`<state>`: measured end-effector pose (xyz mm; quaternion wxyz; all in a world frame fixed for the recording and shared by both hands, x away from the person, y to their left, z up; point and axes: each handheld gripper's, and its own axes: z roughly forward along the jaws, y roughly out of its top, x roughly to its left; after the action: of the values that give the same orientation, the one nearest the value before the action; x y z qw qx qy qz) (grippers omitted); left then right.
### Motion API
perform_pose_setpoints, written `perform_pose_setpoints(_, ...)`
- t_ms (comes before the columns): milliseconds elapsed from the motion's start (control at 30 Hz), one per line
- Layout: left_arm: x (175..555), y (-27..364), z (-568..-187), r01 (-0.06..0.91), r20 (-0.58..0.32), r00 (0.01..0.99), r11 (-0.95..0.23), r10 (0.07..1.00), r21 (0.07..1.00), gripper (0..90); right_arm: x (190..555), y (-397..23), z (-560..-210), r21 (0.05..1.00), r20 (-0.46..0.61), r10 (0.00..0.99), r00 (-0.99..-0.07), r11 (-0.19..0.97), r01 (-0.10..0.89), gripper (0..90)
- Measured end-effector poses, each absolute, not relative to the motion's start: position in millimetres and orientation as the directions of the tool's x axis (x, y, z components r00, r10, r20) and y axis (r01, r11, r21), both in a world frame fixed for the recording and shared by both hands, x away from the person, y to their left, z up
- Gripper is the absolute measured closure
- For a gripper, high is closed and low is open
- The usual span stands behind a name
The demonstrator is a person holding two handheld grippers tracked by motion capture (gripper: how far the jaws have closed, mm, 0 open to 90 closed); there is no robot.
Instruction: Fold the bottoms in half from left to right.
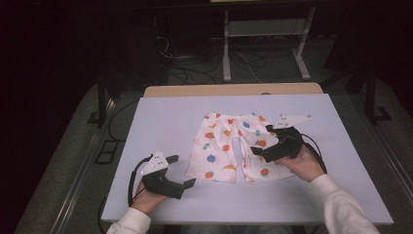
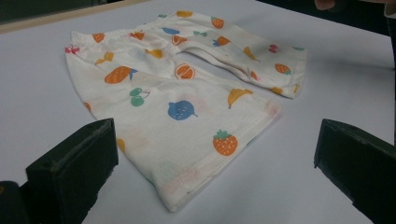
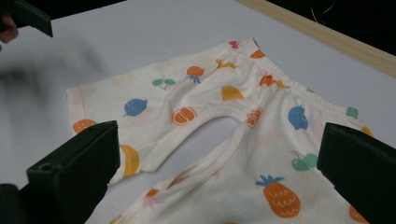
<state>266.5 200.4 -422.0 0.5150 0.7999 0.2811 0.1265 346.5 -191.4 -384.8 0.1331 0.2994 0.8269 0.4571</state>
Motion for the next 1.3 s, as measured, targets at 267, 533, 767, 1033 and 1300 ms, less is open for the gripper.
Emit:
perform_pose_setpoints(267, 267.3, 201.4, -421.3, 0.318, -0.088, 0.81, -0.308, 0.58, 0.897, 0.0, 361.2, -175.3, -382.7, 0.822, 0.06, 0.598, -0.799, 0.425, 0.38, 0.0)
perform_pose_setpoints(533, 266.2, 200.0, -420.8, 0.315, -0.083, 0.81, -0.311, 0.58, 0.897, 0.0, 373.2, -162.2, -381.2, 0.817, 0.048, 0.593, -0.804, 0.44, 0.374, 0.0)
perform_pose_setpoints(767, 266.4, 202.7, -420.2, 0.318, -0.086, 0.802, -0.302, 0.591, 0.899, 0.0, 382.4, -151.6, -378.9, 0.818, 0.033, 0.59, -0.806, 0.448, 0.362, 0.0)
perform_pose_setpoints(1033, 266.7, 203.4, -420.5, 0.323, -0.089, 0.799, -0.299, 0.595, 0.898, 0.0, 393.2, -142.7, -376.8, 0.815, 0.041, 0.593, -0.804, 0.446, 0.37, 0.0)
perform_pose_setpoints(1300, 266.1, 203.5, -420.6, 0.322, -0.089, 0.799, -0.299, 0.595, 0.898, 0.0, 403.4, -134.4, -367.6, 0.817, 0.035, 0.591, -0.806, 0.447, 0.363, 0.0)
